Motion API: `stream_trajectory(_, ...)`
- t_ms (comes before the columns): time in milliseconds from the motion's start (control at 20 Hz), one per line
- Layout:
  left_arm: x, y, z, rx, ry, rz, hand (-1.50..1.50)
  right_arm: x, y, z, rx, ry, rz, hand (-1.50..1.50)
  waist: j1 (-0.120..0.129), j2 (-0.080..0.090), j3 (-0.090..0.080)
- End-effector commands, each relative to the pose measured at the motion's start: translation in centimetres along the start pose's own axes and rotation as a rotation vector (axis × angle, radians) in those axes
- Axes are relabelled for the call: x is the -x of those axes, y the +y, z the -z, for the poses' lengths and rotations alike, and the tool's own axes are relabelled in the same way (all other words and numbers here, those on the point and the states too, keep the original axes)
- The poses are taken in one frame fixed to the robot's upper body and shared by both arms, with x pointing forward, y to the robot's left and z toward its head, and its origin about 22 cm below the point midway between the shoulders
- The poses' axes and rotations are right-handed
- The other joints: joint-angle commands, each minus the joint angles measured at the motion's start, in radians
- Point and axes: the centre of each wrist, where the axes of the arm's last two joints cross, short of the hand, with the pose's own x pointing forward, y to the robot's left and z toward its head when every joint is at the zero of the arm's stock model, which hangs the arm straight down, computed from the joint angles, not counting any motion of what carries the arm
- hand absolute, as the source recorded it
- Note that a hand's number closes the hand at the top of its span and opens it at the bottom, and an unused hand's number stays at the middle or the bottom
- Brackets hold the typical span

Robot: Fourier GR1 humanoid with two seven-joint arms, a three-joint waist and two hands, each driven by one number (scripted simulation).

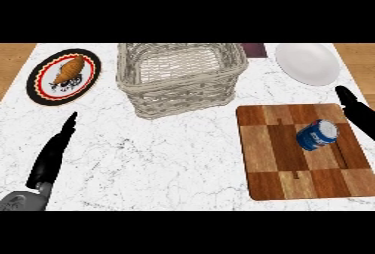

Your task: Pick the can from the cutting board and place it in the basket

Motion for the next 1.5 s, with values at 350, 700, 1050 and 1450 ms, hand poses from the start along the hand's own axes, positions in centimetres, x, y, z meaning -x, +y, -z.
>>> stream_trajectory(350, 1.9, 1.4, -0.8, -0.064, 0.094, 0.015, 0.0, 3.8, -2.1, -13.3, 0.213, 0.358, -0.584, -1.5, -0.089, 0.015, 0.005)
stream_trajectory(700, 1.6, 0.2, -1.2, -0.023, 0.069, 0.018, 0.0, 0.8, -1.9, -23.1, -0.075, 0.531, -0.714, -1.5, -0.008, 0.026, 0.0)
stream_trajectory(1050, 1.0, 1.0, -0.9, -0.03, 0.057, 0.04, 0.0, 0.3, -3.5, -25.7, -0.105, 0.592, -0.834, -1.5, -0.002, 0.018, 0.002)
stream_trajectory(1450, 0.2, 0.2, -0.7, -0.009, 0.057, 0.032, 0.0, -0.5, -2.5, -26.0, -0.11, 0.669, -0.857, -1.5, 0.006, 0.012, 0.004)
